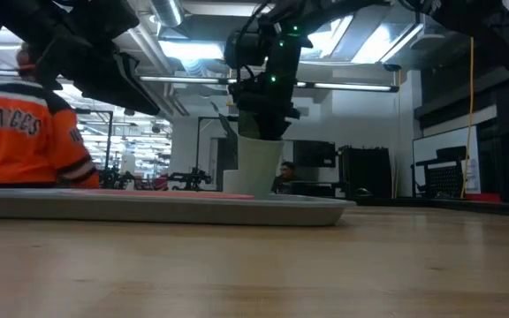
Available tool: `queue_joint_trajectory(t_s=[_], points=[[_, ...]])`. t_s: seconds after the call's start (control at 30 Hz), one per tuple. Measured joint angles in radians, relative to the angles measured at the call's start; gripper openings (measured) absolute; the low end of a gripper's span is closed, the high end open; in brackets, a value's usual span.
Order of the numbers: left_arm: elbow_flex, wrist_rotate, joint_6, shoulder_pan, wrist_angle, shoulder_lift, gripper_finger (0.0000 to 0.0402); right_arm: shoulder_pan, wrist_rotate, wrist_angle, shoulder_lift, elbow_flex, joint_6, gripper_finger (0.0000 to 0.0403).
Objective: Pick and place plate/cup/fork/spoon on tray
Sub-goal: Put the green cup on the blue tray above the plate
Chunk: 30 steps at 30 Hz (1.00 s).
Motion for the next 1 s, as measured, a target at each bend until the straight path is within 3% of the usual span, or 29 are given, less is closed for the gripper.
queue_joint_trajectory(t_s=[0.6, 0.8, 1.0], points=[[0.000, -0.003, -0.002, 0.000, -0.002, 0.000, 0.0053, 0.010, 0.023, 0.031, -0.005, 0.068, -0.027, 0.0002], [0.000, -0.004, -0.005, 0.000, -0.002, 0.000, 0.0053, 0.021, 0.200, -0.097, -0.005, 0.068, 0.004, 0.0002], [0.000, -0.005, -0.011, 0.000, -0.002, 0.000, 0.0053, 0.022, 0.244, -0.072, -0.005, 0.068, 0.000, 0.0002]])
